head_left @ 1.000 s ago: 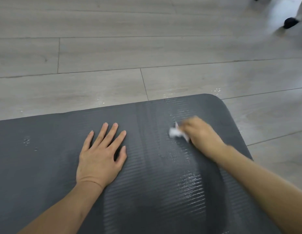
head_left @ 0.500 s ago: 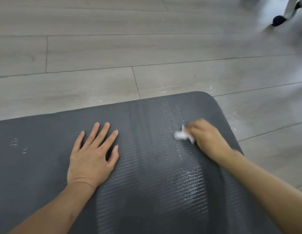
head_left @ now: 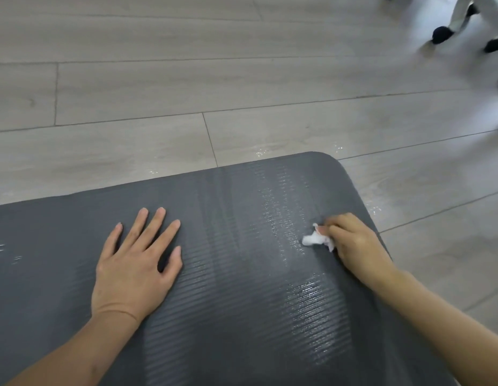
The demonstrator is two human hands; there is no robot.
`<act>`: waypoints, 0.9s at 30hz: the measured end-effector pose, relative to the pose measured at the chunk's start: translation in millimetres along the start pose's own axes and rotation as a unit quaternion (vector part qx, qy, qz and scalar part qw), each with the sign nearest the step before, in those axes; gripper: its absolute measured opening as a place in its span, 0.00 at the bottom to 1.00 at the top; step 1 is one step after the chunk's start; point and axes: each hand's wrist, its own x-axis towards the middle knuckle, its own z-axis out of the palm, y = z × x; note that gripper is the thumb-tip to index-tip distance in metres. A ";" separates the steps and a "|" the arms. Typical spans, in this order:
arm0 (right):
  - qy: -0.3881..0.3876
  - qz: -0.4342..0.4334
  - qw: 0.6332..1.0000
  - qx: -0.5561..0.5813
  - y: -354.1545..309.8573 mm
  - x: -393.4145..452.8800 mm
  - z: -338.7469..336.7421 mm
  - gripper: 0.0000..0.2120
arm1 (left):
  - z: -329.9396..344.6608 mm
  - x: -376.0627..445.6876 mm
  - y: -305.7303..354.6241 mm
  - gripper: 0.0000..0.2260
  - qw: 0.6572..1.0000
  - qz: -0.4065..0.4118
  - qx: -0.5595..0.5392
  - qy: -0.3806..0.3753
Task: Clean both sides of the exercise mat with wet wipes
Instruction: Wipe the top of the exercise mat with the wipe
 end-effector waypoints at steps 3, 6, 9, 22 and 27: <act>0.046 0.037 0.997 -0.046 30.7 118.6 12.1 0.10 | 0.7 0.1 -1.2 0.25 1.000 0.004 0.006 0.005; 0.034 0.139 0.988 -0.057 45.8 160.8 15.3 0.10 | 1.7 0.1 -0.6 0.25 1.000 0.004 0.003 0.021; 0.074 0.093 0.993 -0.017 44.6 77.7 9.8 0.09 | 1.2 1.0 -2.1 0.25 1.000 0.008 0.002 0.017; 0.057 0.197 0.978 -0.048 81.3 151.4 10.1 0.09 | 2.0 1.3 0.2 0.26 1.000 0.008 0.004 0.021; 0.058 0.206 0.976 -0.037 67.3 65.6 -0.9 0.10 | 2.6 3.0 -0.5 0.25 1.000 0.003 -0.001 0.020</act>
